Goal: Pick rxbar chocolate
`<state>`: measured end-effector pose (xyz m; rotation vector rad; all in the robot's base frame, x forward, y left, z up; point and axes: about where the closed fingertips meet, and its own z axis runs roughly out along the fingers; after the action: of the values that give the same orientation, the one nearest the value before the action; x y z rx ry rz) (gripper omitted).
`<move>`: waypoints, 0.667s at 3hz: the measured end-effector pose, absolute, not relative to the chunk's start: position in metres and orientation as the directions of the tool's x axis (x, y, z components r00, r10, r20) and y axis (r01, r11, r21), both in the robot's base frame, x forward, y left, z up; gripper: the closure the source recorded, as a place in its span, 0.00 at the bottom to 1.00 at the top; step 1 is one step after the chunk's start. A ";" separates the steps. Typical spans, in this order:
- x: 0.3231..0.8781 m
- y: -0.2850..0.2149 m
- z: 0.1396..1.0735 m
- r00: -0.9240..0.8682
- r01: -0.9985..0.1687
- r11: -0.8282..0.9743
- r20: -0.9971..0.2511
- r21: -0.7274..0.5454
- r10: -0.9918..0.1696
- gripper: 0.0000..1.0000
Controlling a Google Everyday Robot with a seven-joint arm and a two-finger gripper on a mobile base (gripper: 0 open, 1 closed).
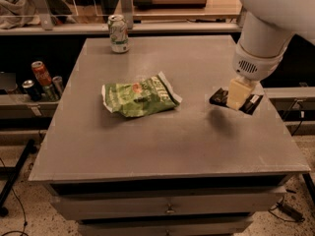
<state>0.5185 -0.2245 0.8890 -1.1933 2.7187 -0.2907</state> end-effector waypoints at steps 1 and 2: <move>0.525 -0.224 0.904 -0.652 -0.714 0.647 -0.083 -0.267 -0.754 1.00; 0.530 -0.223 0.921 -0.632 -0.716 0.632 -0.110 -0.295 -0.767 1.00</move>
Offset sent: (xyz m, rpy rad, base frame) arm 0.0177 0.0032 0.0519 -0.0050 -0.1178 0.0659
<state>0.5304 -0.2229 0.9206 -1.2135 2.6291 -0.3301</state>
